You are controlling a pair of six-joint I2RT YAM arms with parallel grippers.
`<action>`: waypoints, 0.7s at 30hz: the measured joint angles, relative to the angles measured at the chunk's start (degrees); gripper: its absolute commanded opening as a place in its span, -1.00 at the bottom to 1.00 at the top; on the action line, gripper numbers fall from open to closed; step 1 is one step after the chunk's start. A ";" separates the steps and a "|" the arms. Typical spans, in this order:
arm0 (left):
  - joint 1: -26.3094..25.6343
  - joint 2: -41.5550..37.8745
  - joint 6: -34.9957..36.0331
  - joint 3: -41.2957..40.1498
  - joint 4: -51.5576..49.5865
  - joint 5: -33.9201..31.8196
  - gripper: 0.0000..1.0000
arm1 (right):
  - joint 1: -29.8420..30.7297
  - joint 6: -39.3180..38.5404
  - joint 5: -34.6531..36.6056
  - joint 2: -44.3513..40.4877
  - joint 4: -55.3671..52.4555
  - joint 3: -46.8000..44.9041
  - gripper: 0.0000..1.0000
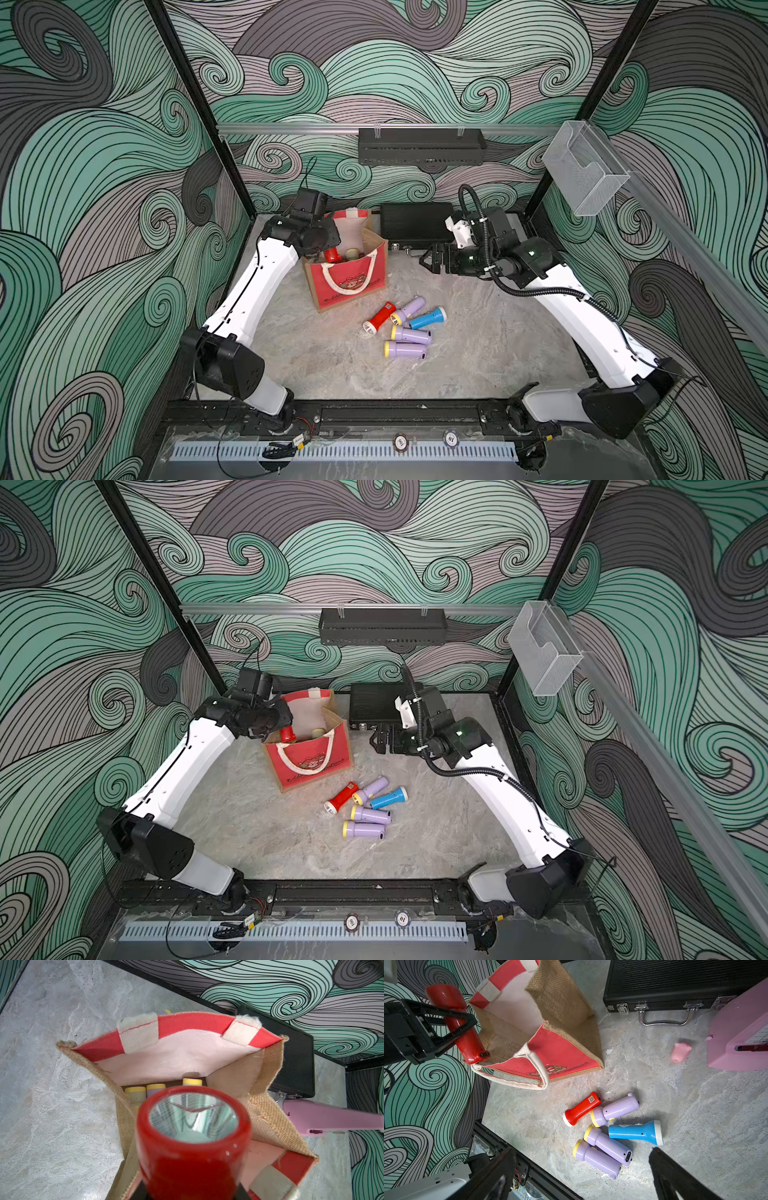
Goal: Put the flashlights into the tote bags
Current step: Place the flashlight in the canvas bag.
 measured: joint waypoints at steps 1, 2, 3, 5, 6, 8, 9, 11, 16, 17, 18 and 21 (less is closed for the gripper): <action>0.09 0.15 0.09 0.00 -0.07 -0.20 -1.00 | 0.02 -0.02 0.04 0.00 0.02 0.00 0.98; 0.20 0.31 0.13 0.00 -0.11 -0.33 -1.00 | 0.02 -0.02 0.04 0.00 0.02 -0.02 0.99; 0.37 0.46 0.22 0.00 -0.09 -0.39 -1.00 | 0.02 -0.02 0.07 0.00 0.00 -0.07 0.99; 0.48 0.72 0.33 0.00 -0.13 -0.57 -1.00 | 0.00 -0.04 0.15 0.00 0.02 -0.17 0.99; 0.48 0.92 0.37 0.00 -0.11 -0.63 -1.00 | 0.00 -0.04 0.17 0.00 0.02 -0.26 0.99; 0.59 1.27 0.55 0.00 -0.13 -0.76 -1.00 | 0.00 -0.11 0.33 0.00 0.02 -0.42 0.99; 0.72 1.55 0.61 0.00 -0.13 -0.74 -1.00 | 0.00 -0.15 0.35 0.00 0.00 -0.50 0.99; 0.81 2.03 0.70 0.00 -0.13 -0.74 -1.00 | 0.02 -0.20 0.35 0.00 0.00 -0.59 0.99; 0.85 3.45 0.74 -0.13 -0.09 -0.72 -1.00 | 0.02 -0.22 0.35 0.02 0.00 -0.59 0.99; 0.85 3.56 0.76 -0.33 0.02 -0.72 -1.00 | 0.02 -0.22 0.35 0.02 0.00 -0.59 0.99; 0.85 3.58 0.76 -0.46 0.09 -0.70 -1.00 | 0.00 -0.24 0.35 0.02 0.00 -0.61 0.99; 0.85 3.58 0.83 -0.74 0.39 -0.68 -1.00 | 0.00 -0.22 0.35 0.07 0.00 -0.96 0.99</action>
